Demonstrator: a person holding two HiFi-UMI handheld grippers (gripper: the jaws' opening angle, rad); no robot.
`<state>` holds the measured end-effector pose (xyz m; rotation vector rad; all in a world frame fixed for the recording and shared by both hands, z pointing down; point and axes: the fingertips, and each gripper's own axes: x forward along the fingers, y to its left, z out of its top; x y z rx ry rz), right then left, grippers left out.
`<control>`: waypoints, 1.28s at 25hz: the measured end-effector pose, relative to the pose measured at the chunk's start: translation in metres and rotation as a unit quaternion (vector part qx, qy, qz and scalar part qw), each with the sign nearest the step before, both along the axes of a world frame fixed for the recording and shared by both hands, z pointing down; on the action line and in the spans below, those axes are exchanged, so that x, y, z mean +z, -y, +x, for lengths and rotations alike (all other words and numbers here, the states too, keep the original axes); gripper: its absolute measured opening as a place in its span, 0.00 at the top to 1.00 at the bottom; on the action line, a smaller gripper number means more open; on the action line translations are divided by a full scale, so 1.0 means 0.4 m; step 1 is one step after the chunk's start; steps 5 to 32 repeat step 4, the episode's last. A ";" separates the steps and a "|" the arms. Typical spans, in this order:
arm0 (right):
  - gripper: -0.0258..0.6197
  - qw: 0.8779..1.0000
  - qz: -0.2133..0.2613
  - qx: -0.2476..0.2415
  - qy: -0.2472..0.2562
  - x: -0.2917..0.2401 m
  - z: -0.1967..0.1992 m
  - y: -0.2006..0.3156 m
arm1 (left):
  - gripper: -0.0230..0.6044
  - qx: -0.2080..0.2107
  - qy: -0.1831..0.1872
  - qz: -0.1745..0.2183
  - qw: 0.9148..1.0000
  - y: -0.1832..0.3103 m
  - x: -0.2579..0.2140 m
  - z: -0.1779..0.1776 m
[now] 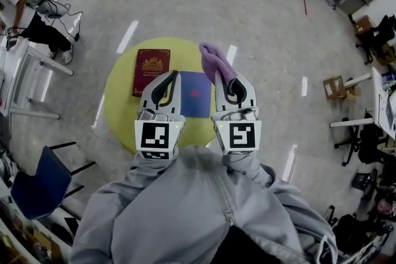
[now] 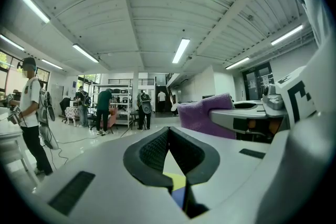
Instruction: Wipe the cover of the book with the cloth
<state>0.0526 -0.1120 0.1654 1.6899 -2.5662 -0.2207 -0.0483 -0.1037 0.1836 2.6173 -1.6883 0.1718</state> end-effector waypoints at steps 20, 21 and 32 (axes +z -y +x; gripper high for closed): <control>0.87 1.000 0.001 -0.001 0.005 0.004 -0.006 0.012 | 0.94 0.004 0.000 0.001 1.000 0.012 0.004 0.000; 0.87 1.000 0.001 -0.001 0.005 0.004 -0.006 0.012 | 0.94 0.004 0.000 0.001 1.000 0.012 0.004 0.000; 0.87 1.000 0.001 -0.001 0.005 0.004 -0.006 0.012 | 0.94 0.004 0.000 0.001 1.000 0.012 0.004 0.000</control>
